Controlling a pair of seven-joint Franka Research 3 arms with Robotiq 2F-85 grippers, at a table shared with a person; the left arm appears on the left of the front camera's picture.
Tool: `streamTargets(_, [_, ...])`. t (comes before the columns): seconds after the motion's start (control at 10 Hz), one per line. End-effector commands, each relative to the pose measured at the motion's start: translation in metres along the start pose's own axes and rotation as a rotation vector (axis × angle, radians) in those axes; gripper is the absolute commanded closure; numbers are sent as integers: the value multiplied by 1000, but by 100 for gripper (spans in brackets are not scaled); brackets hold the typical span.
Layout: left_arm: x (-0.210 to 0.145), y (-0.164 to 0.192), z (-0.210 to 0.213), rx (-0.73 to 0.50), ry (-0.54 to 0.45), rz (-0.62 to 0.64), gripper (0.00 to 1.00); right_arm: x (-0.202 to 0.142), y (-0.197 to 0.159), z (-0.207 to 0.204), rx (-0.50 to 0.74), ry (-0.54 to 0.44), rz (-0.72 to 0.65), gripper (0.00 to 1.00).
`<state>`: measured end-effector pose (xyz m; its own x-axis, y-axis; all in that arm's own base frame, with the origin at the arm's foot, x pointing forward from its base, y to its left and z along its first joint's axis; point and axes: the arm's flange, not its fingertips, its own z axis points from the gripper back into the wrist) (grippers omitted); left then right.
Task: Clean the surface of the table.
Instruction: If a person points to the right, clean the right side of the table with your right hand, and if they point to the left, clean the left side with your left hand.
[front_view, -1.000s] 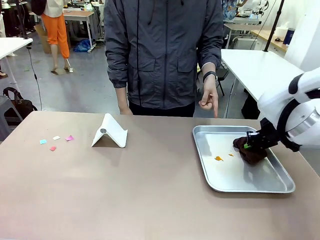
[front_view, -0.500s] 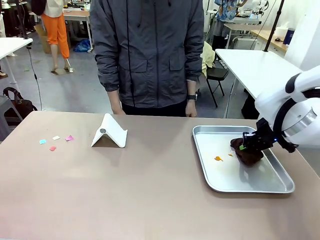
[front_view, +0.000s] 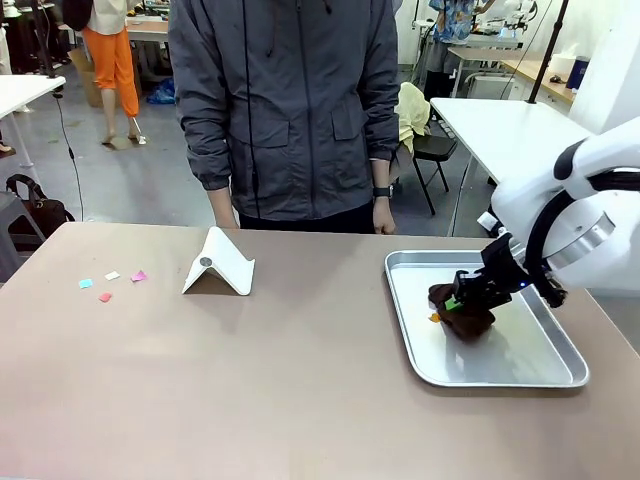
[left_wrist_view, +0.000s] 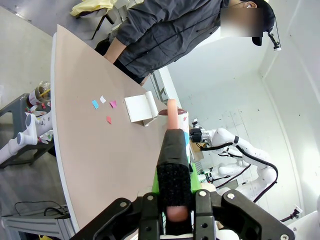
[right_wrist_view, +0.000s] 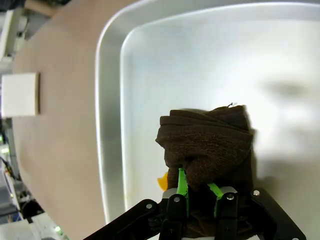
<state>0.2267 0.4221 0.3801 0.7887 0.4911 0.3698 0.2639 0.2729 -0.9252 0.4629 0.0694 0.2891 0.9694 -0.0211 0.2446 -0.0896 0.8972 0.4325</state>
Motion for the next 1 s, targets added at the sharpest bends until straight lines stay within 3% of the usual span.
streamTargets(0.0, [-2, -3, 1, -3, -4, -2, 78, -38, 13, -24, 28, 89, 110, 90])
streamTargets(0.4, [-2, -3, 1, -3, -4, -2, 78, -67, 16, -13, -18, 251, 337, 90])
streamTargets(0.6, [-2, -3, 1, -3, -4, -2, 78, -63, 1, -4, -109, 217, 338, 90])
streamTargets(0.9, [-2, -3, 1, -3, -4, -2, 78, -47, -28, 12, -200, 78, 235, 90])
